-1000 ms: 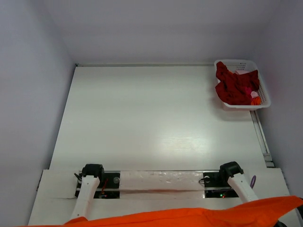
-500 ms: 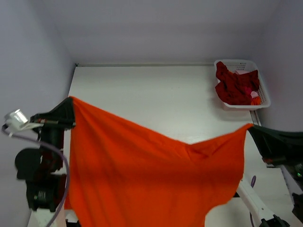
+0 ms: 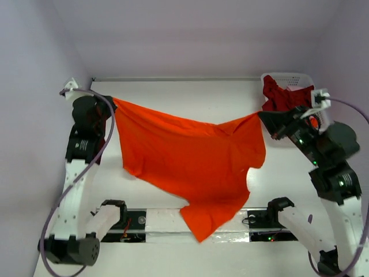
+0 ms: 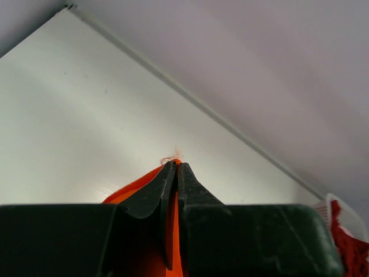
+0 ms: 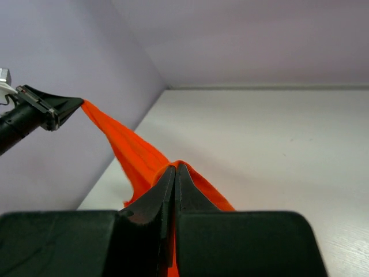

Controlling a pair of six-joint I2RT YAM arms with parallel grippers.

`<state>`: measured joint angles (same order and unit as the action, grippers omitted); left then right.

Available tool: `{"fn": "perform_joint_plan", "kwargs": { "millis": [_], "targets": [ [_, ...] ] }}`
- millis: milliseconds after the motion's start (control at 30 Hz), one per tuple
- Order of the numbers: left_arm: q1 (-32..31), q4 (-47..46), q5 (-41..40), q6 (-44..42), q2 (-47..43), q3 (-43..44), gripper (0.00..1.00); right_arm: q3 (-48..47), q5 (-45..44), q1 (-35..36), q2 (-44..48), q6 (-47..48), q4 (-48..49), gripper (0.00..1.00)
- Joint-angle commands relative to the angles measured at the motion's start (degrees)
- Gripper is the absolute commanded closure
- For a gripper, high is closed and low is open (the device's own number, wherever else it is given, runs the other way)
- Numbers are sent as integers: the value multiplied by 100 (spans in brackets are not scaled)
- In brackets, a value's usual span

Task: Fold and stack the t-shirts
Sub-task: Flatten the tshirt out

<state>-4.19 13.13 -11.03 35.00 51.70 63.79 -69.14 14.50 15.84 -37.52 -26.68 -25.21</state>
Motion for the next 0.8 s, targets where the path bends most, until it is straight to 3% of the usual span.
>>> {"fn": "perform_joint_plan", "kwargs": {
  "millis": [0,500,767],
  "targets": [
    [-21,-320,-373,7,637,457,100,-55,-272,7,-578,241,737,100],
    [-21,-565,-761,173,2915,1135,100,-152,-351,7,-2962,250,2064,100],
    [-21,-390,-822,156,4197,2040,100,-1003,-544,7,-4315,426,2046,100]
  ]
}}
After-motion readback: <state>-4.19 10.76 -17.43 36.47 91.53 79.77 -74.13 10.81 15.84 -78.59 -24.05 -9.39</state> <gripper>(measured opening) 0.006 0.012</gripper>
